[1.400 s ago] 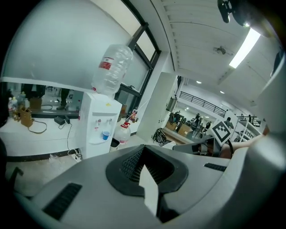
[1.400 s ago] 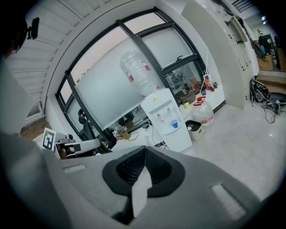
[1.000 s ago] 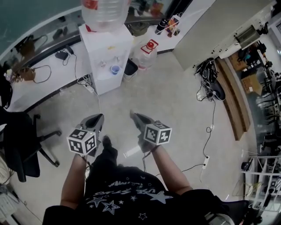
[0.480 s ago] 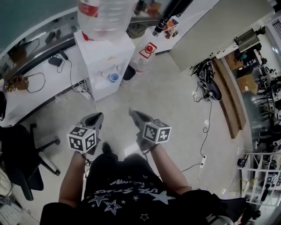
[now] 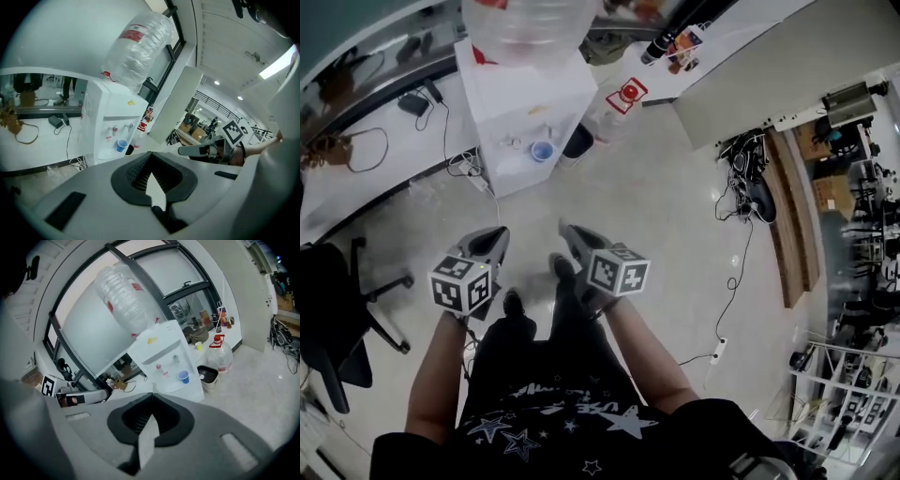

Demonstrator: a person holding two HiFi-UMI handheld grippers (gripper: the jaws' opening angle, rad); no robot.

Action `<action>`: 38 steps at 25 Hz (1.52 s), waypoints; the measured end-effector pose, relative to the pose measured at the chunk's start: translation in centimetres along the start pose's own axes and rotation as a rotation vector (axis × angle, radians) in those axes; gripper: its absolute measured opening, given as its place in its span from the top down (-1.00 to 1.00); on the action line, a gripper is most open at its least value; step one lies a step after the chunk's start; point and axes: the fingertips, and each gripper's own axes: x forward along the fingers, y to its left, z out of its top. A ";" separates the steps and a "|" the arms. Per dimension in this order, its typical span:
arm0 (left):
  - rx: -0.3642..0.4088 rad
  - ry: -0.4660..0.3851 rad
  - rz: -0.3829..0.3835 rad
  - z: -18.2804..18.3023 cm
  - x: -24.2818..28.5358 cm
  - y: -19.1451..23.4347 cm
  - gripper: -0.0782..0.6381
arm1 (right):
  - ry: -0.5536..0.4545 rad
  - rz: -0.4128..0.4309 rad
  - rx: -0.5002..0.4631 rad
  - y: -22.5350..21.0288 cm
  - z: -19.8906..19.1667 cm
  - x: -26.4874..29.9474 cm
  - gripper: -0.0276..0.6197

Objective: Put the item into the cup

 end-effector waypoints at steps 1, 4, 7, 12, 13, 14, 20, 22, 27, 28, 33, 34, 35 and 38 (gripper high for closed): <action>-0.008 -0.006 0.015 0.2 0.5 0.2 0.76 | 0.011 0.011 -0.003 -0.5 0.2 0.5 0.91; -0.033 -0.016 0.060 0.6 2.1 0.7 0.76 | 0.044 0.050 -0.014 -2.1 1.0 1.9 0.91; -0.069 -0.029 0.109 1.3 4.0 1.0 0.76 | 0.090 0.086 -0.037 -4.1 2.1 3.5 0.91; -0.102 -0.057 0.175 2.5 8.2 1.8 0.76 | 0.124 0.122 -0.066 -8.1 4.5 6.6 0.91; -0.104 -0.066 0.186 2.8 9.0 2.0 0.76 | 0.130 0.127 -0.071 -8.9 4.8 7.2 0.91; -0.106 -0.075 0.196 3.0 9.8 2.2 0.76 | 0.137 0.134 -0.075 -9.6 5.2 7.9 0.91; -0.124 -0.098 0.266 2.6 13.5 3.6 0.76 | 0.173 0.172 -0.101 -13.5 6.6 11.5 0.91; -0.159 -0.121 0.305 2.4 14.1 5.1 0.76 | 0.177 0.179 -0.108 -14.7 7.1 13.0 0.91; -0.233 -0.146 0.362 1.5 16.0 8.1 0.77 | 0.188 0.192 -0.112 -17.1 7.7 16.4 0.91; -0.241 -0.151 0.369 1.4 16.4 8.7 0.76 | 0.189 0.195 -0.110 -17.5 7.7 17.1 0.91; -0.266 -0.171 0.395 1.7 18.3 11.6 0.76 | 0.202 0.223 -0.114 -18.3 7.6 20.5 0.91; -0.276 -0.172 0.398 1.7 18.8 12.2 0.76 | 0.204 0.230 -0.115 -18.3 7.6 21.2 0.91; -0.287 -0.174 0.399 1.7 19.2 12.7 0.76 | 0.205 0.236 -0.116 -18.3 7.6 21.9 0.91; -0.304 -0.177 0.401 1.7 20.3 13.9 0.77 | 0.208 0.251 -0.119 -17.8 7.6 23.5 0.91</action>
